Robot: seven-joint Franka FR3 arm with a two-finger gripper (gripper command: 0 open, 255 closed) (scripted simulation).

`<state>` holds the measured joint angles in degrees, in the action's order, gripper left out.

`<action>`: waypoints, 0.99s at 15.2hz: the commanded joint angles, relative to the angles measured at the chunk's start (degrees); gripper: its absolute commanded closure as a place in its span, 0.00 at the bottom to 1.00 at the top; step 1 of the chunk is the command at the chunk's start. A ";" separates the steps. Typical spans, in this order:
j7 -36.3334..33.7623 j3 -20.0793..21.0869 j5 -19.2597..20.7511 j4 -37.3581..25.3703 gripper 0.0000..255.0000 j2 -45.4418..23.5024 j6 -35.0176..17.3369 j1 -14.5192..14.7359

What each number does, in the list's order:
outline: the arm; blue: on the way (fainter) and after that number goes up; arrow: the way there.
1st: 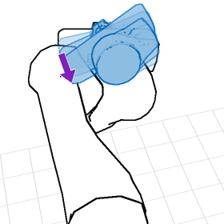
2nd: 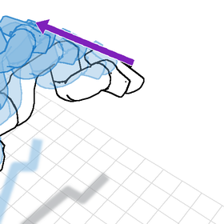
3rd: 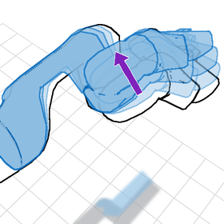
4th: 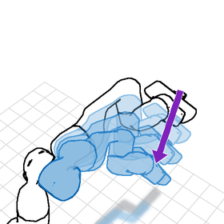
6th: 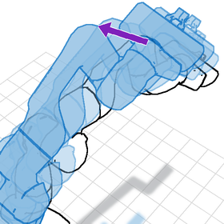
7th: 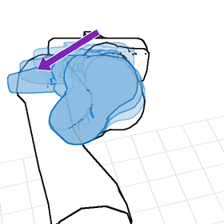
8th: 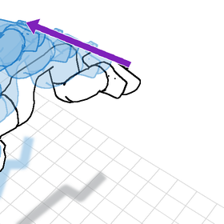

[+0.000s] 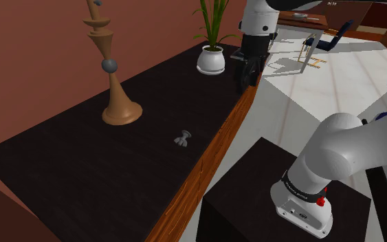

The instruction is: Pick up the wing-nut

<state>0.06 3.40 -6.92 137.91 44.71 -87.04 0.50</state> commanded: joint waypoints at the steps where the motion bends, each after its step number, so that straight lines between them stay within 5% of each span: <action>1: 0.00 0.00 0.00 0.00 0.00 0.00 0.00 0.00; 8: -11.63 9.34 -3.89 8.82 0.00 -2.37 -16.58 -0.07; 15: -24.45 19.78 -4.83 12.16 0.00 -12.08 -34.43 -1.89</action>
<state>-21.93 21.49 -11.61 149.80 33.57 -119.35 -1.30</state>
